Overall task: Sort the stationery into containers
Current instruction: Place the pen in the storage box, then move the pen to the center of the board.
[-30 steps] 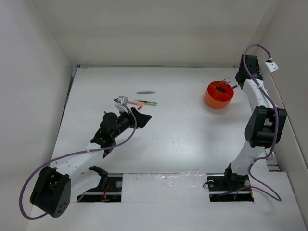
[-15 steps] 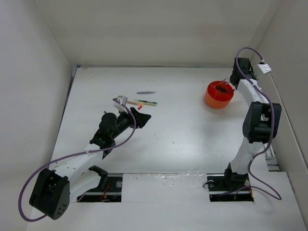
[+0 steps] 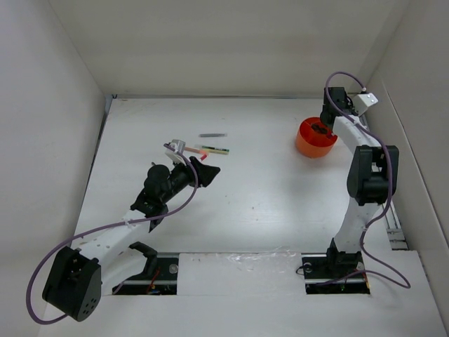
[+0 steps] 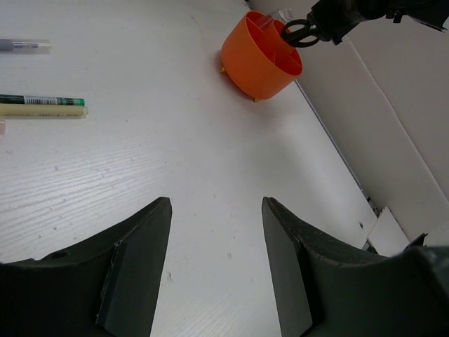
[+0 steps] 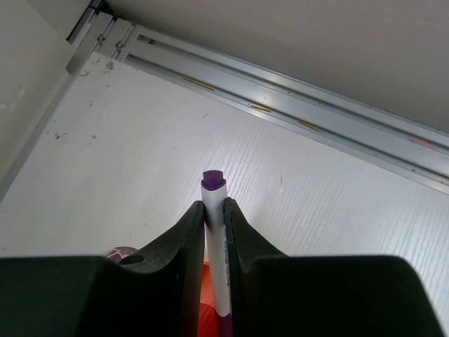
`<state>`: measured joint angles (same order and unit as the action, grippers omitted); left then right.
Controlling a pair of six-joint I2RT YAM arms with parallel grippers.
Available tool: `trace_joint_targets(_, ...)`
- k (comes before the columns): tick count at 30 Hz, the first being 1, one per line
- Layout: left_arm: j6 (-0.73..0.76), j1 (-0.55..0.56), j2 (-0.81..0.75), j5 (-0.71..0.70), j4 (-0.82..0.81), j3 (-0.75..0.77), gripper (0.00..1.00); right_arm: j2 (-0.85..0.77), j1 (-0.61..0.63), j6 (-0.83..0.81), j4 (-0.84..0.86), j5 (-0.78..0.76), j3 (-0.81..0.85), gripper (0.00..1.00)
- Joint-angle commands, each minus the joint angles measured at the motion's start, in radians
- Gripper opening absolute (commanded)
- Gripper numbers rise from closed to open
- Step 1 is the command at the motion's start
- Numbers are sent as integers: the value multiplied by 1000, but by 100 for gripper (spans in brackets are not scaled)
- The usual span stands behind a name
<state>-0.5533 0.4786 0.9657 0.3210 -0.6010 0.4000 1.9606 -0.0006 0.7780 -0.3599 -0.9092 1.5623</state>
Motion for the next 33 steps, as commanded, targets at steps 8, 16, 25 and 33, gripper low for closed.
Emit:
trace_joint_targets(8,18,6,-22,4,-31,5,51,-77,25,35,24,110,-1,33)
trace_joint_targets(16,18,6,-22,-7,-31,5,51,-163,36,26,24,180,-1,47)
trace_joint_targets(25,18,6,-82,-65,23,5,51,-304,171,-23,202,427,-136,6)
trace_joint_targets(33,6,6,-217,-232,70,-41,51,-232,393,-150,322,933,-153,0)
